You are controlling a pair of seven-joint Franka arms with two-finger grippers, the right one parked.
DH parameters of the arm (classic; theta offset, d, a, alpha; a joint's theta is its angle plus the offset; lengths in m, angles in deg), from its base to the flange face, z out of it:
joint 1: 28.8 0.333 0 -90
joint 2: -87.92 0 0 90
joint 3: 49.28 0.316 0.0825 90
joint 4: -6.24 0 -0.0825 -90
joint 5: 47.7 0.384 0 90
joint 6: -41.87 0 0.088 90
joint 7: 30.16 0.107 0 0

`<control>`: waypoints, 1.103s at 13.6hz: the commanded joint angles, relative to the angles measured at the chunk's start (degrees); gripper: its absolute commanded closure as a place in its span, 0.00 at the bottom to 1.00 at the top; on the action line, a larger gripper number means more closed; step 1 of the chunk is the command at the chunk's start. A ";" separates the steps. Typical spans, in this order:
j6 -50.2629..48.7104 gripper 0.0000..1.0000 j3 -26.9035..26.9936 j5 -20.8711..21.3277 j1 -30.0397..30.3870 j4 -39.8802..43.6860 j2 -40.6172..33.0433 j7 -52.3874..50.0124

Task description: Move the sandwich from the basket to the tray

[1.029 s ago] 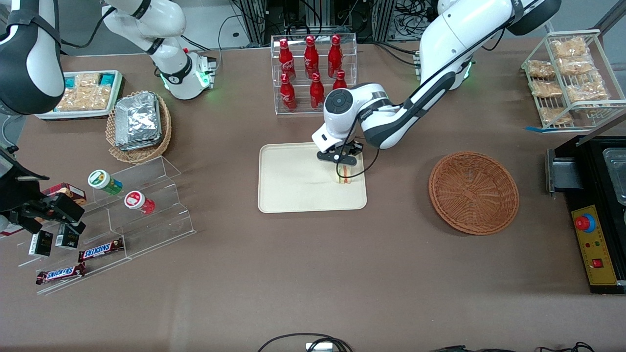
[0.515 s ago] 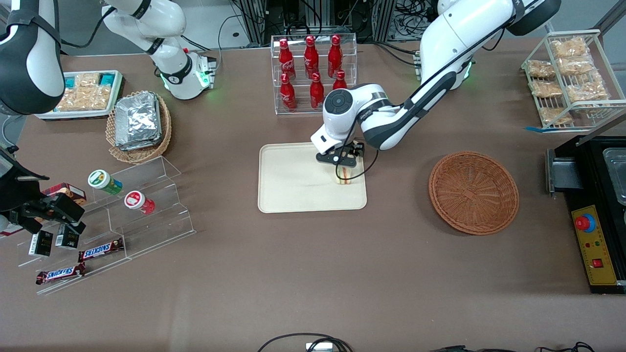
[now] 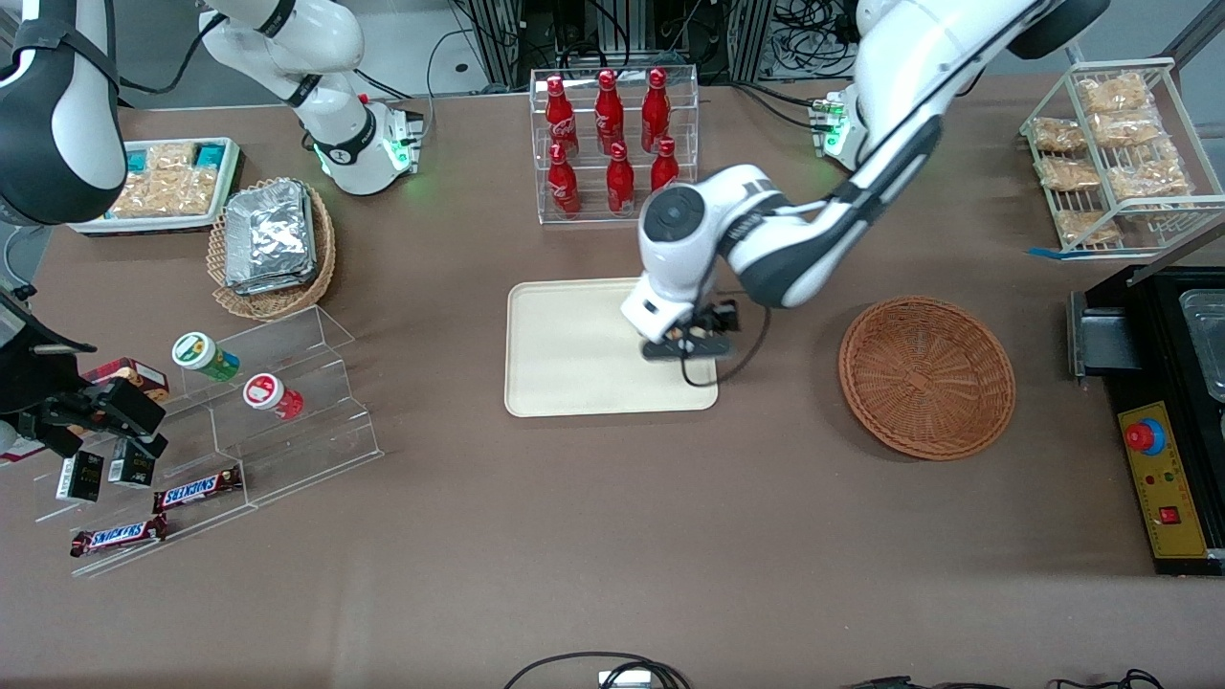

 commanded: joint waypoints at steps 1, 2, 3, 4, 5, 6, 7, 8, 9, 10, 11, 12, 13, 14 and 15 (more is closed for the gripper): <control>-9.46 0.01 0.14 -1.09 3.00 4.97 -1.19 -0.96; -12.72 0.01 -0.03 -0.83 5.18 6.56 -1.28 -0.79; -14.67 0.01 -0.12 -1.00 7.12 7.88 -1.89 -0.01; -15.04 0.01 -0.21 -1.09 8.62 8.41 -2.76 0.09; -15.04 0.01 -0.21 -1.09 9.85 8.77 -3.64 0.18; -15.13 0.01 -0.29 -1.18 10.82 9.03 -4.09 0.26; -15.21 0.01 -0.38 -1.35 11.61 8.95 -4.70 0.96; -16.08 0.01 -0.21 -2.05 11.97 8.86 -5.05 3.06; -16.35 0.01 -0.03 -3.10 13.19 8.25 -6.54 5.69; -16.88 0.01 0.49 -5.38 14.07 8.07 -8.38 9.28; -17.41 0.01 3.63 -8.36 13.82 7.98 -10.66 13.67; -17.50 0.01 7.40 -11.78 13.12 7.20 -13.38 17.80; -17.50 0.00 10.74 -14.51 11.90 5.97 -16.28 22.02; -17.50 0.00 13.74 -15.76 11.28 5.26 -18.05 25.37; -17.59 0.00 16.20 -17.42 10.84 4.64 -20.07 28.71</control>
